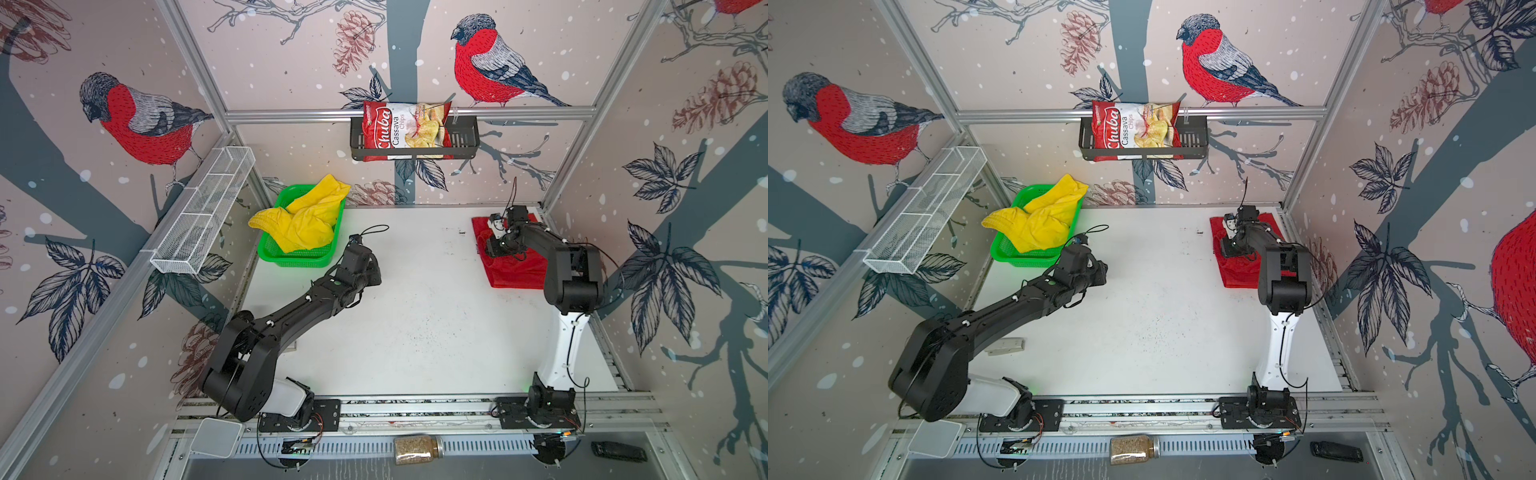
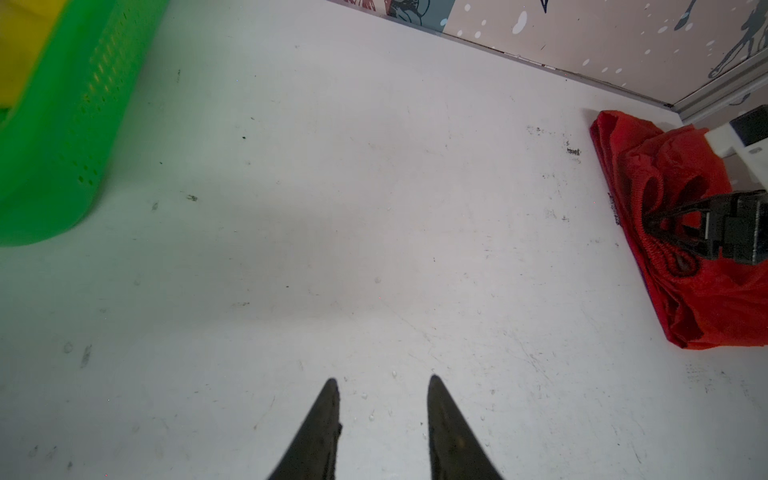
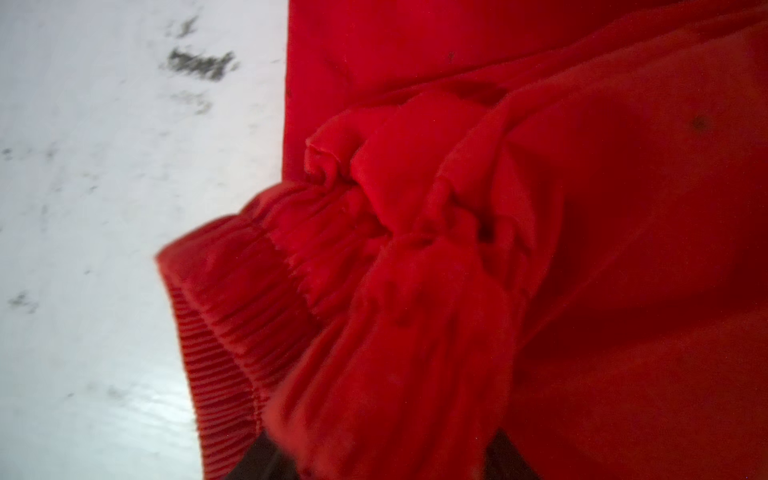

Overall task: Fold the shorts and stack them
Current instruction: 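Lower the shorts and press them flat with the right gripper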

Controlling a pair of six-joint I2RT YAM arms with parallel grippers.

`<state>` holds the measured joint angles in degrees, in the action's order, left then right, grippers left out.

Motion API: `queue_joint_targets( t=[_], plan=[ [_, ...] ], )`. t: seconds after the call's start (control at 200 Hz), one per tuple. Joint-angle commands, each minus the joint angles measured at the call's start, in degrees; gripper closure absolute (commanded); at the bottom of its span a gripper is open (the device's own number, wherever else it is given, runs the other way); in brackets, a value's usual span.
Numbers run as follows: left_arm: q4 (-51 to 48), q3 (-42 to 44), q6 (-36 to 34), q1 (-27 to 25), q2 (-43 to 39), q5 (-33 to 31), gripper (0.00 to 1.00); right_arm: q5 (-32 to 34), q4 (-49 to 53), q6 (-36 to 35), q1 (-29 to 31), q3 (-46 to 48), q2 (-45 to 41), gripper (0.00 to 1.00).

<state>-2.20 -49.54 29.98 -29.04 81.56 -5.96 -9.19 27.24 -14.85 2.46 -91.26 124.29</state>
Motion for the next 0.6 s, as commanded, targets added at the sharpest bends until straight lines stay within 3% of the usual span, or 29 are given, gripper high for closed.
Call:
queue_joint_targets(
  t=[0.0,0.17,0.325,0.59],
  plan=[
    [-0.7,-0.07,-0.28,0.1,-0.94,0.27,0.64,-1.34,0.85,0.45,1.54,0.34,-0.56,0.48],
    [-0.07,1.26,0.09,0.06,-2.3,-0.02,0.64,2.99,0.13,4.02,1.86,-2.52,1.29,0.48],
    [0.12,1.99,0.08,0.04,-3.54,-0.39,0.64,2.58,3.75,6.62,1.46,-9.19,4.8,0.49],
    [0.55,2.88,0.15,0.08,-4.74,-0.73,0.64,1.45,1.99,12.02,3.2,-7.42,3.21,0.49]
  ],
)
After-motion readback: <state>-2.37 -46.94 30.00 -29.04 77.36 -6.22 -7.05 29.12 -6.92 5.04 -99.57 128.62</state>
